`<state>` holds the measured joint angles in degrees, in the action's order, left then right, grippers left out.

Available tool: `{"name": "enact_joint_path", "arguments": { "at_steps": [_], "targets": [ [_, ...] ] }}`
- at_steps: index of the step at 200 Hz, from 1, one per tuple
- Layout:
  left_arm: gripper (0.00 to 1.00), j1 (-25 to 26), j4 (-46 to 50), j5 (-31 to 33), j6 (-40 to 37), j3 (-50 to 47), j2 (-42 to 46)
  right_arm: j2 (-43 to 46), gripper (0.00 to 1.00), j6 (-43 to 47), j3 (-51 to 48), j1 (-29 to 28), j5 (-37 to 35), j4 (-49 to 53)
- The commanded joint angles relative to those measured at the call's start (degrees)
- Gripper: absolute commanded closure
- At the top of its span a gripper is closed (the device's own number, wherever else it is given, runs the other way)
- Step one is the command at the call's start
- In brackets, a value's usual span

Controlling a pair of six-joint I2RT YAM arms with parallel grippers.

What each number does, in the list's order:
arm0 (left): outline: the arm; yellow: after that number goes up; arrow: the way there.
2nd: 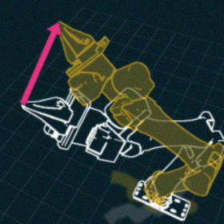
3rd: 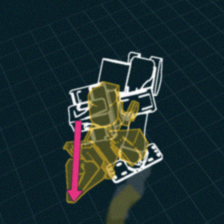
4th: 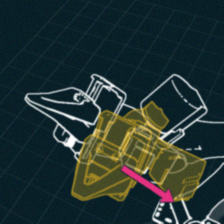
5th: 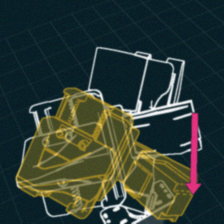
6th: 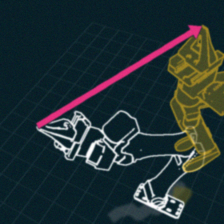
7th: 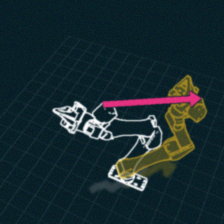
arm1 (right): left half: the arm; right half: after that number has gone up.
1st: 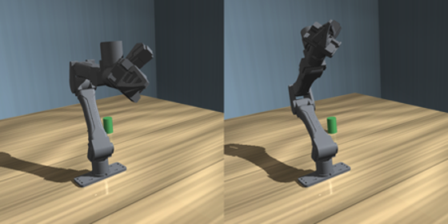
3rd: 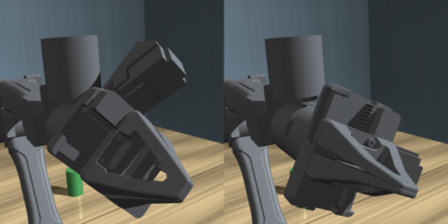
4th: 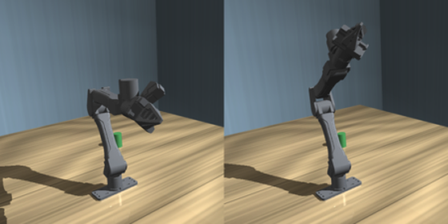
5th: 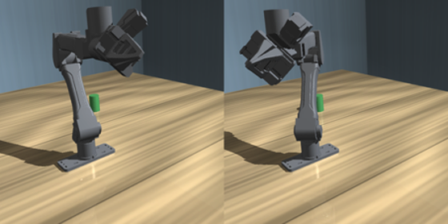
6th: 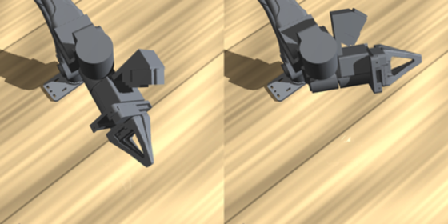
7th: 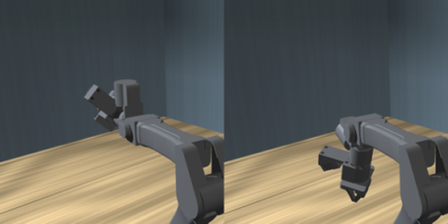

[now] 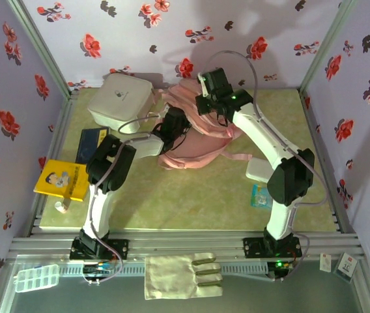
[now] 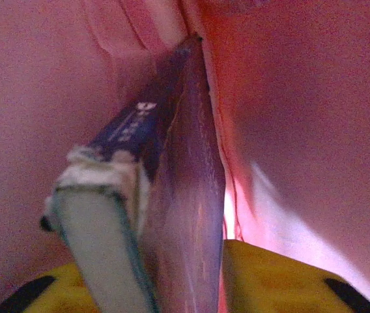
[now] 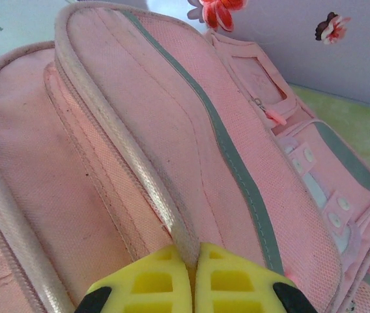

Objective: Pack the student bag
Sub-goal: Place the book in the student bag.

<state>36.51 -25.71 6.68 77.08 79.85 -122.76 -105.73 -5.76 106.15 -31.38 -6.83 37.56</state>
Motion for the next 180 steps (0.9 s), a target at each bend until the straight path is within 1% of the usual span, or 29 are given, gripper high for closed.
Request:
{"name": "enact_joint_path", "arguments": {
  "at_steps": [1, 24, 42, 72, 89, 96, 116, 131, 157, 173, 180],
  "targets": [
    [0.61, -1.04, 0.67, 1.02, 0.82, -2.22, 2.76, 3.76, 1.00, -3.54, 0.04, 0.74, 0.26, -6.84],
    [0.54, -1.61, 1.74, -0.96, 2.41, -8.13, 7.91, 2.44, 1.00, -4.34, 0.03, 1.40, 0.16, -6.67],
    [0.51, -1.71, 2.29, -3.34, 4.59, -12.80, 12.28, 1.39, 1.00, -5.07, -0.19, 2.08, -0.27, -6.70],
    [0.49, -1.70, 5.44, -6.29, 5.66, -19.44, 19.90, -0.25, 1.00, -6.02, -0.32, 3.23, -0.11, -6.97],
    [0.49, -1.71, 3.52, -7.55, 6.76, -24.37, 24.88, -0.85, 1.00, -6.04, -0.63, 3.58, 0.13, -7.11],
    [0.49, -1.71, 4.40, -7.79, 5.97, -25.97, 27.44, -1.05, 1.00, -5.94, -0.90, 3.60, 0.29, -7.11],
    [0.46, -2.12, 14.08, -6.95, 1.39, -27.95, 34.61, -1.07, 1.00, -5.11, -2.47, 3.65, 1.00, -7.61],
    [0.43, -2.41, 20.69, -5.38, -1.73, -29.09, 39.51, -1.07, 1.00, -4.56, -4.29, 3.69, 3.13, -8.20],
    [0.37, -4.18, 25.69, -5.89, -5.46, -30.44, 44.23, -1.05, 1.00, -4.09, -8.30, 3.30, 8.60, -9.00],
    [0.36, -5.07, 26.14, -6.96, -6.25, -30.98, 45.25, -0.81, 1.00, -3.08, -11.21, 2.45, 11.11, -10.13],
    [0.36, -5.44, 26.36, -7.12, -6.78, -30.98, 45.68, -1.00, 1.00, -2.86, -12.07, 2.06, 11.16, -10.31]
  ]
}}
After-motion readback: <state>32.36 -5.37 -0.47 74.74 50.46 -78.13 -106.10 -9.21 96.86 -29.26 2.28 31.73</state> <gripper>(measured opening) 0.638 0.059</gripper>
